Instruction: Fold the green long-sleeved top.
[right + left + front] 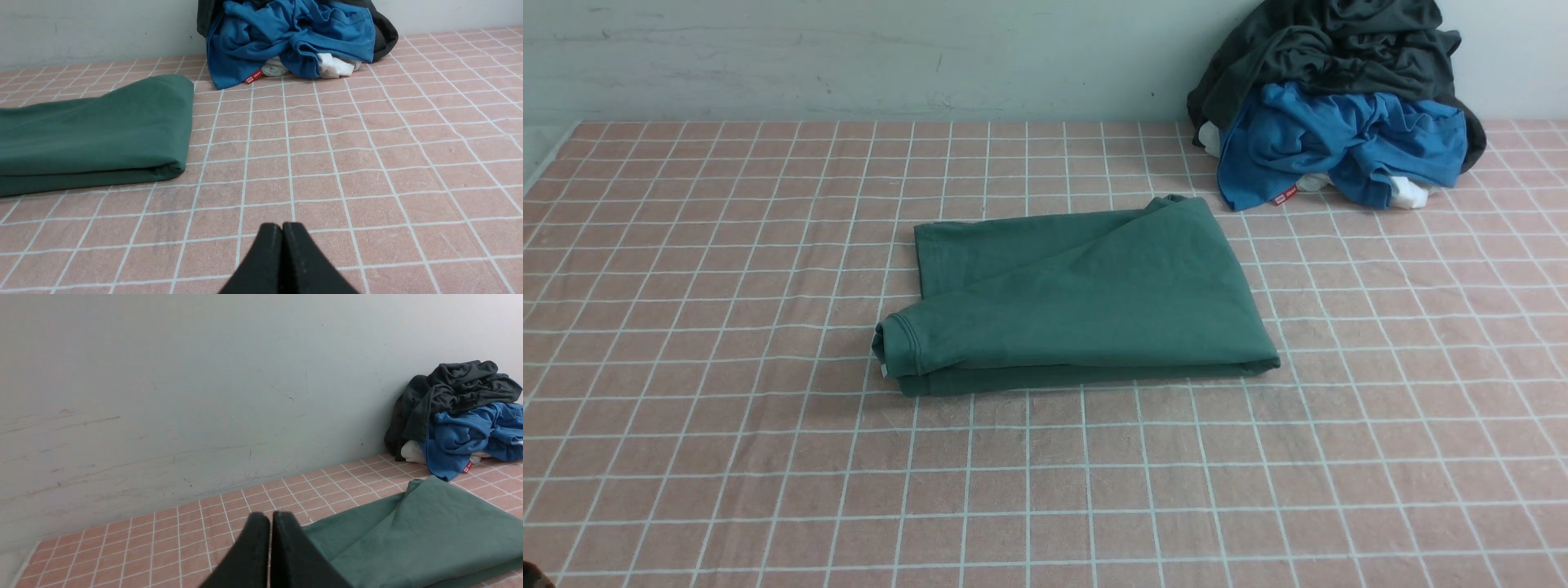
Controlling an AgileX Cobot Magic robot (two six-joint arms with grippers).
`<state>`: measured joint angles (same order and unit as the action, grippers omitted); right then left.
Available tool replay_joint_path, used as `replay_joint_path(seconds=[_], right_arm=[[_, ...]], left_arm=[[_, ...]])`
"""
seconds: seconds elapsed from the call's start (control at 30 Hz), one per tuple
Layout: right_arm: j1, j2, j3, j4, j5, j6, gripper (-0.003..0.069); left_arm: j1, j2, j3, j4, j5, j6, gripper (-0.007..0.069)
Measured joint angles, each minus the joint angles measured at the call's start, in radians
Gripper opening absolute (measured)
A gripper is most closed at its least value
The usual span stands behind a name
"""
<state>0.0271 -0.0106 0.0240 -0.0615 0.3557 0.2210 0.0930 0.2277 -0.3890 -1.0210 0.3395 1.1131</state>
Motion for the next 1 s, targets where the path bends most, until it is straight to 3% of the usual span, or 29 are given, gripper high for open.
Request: replay_joint_path(seconds=[0.63,0.9,1.0], right_arm=[[0.000,0.000,0.000,0.000,0.000,0.003,-0.0010],[0.000,0.000,0.000,-0.001,0.001,0.004,-0.0010],[0.000,0.000,0.000,-0.001,0.003,0.004,-0.0010]], left_arm=[[-0.004,-0.001,0.000,0.000,0.000,0.000,-0.0003],[-0.150,-0.216,0.160,-0.040,-0.069,0.001,-0.0003],[-0.169,-0.239,0.270,0.020,-0.118,-0.021,-0.0003]])
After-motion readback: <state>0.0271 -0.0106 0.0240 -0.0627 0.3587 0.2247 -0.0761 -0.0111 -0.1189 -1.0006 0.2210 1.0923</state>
